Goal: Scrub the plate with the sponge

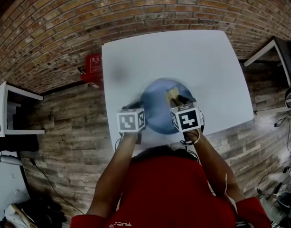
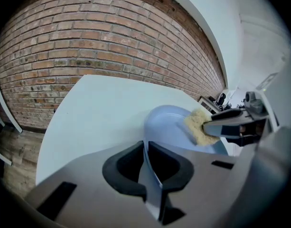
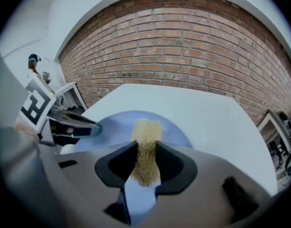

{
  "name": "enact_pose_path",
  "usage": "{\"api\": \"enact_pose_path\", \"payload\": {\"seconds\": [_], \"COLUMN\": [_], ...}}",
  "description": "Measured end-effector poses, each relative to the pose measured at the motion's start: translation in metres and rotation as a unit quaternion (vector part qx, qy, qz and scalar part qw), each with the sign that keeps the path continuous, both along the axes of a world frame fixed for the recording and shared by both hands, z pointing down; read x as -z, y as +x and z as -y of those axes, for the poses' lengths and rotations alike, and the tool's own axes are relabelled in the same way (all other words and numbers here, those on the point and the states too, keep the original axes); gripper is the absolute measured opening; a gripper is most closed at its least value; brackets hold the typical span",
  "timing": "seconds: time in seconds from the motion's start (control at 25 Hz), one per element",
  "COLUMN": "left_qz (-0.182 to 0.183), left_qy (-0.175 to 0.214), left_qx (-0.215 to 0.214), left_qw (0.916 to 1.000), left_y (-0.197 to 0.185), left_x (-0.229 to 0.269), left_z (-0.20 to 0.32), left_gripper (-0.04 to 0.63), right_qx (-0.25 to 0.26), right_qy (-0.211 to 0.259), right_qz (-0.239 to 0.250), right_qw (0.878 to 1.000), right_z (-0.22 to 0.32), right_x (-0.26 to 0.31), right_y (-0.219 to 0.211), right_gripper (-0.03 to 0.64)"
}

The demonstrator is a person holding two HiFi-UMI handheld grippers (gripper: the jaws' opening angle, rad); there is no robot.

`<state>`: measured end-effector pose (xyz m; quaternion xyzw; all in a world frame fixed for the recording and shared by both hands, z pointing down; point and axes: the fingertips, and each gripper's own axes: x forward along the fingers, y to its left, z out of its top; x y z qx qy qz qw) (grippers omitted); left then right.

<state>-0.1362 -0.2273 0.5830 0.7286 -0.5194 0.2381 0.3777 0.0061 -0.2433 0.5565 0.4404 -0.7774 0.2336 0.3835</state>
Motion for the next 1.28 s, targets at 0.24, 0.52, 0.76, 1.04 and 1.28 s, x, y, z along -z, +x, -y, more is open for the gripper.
{"api": "enact_pose_path", "payload": {"seconds": [0.24, 0.52, 0.76, 1.04, 1.28], "left_qz": [-0.002, -0.003, -0.004, -0.006, -0.006], "left_qy": [0.001, 0.000, 0.001, 0.003, 0.003], "left_qx": [0.000, 0.002, 0.001, 0.000, 0.002], "left_qw": [1.0000, 1.0000, 1.0000, 1.0000, 1.0000], "left_y": [0.000, 0.000, 0.000, 0.000, 0.000], "left_x": [0.001, 0.001, -0.001, 0.000, 0.000], "left_z": [0.000, 0.000, 0.000, -0.001, 0.001], "left_gripper": [0.041, 0.040, 0.040, 0.040, 0.040], "right_qx": [0.072, 0.083, 0.062, -0.011, -0.033], "right_qy": [-0.036, -0.050, -0.043, -0.031, -0.026], "right_qz": [0.042, 0.035, 0.015, -0.022, -0.024], "right_qw": [0.996, 0.995, 0.997, 0.999, 0.999], "right_z": [-0.041, -0.051, -0.045, -0.024, -0.021], "right_x": [-0.005, -0.012, -0.014, -0.018, -0.011], "right_y": [-0.072, -0.085, -0.054, 0.030, 0.046], "right_gripper": [0.120, 0.120, 0.120, 0.120, 0.120]}}
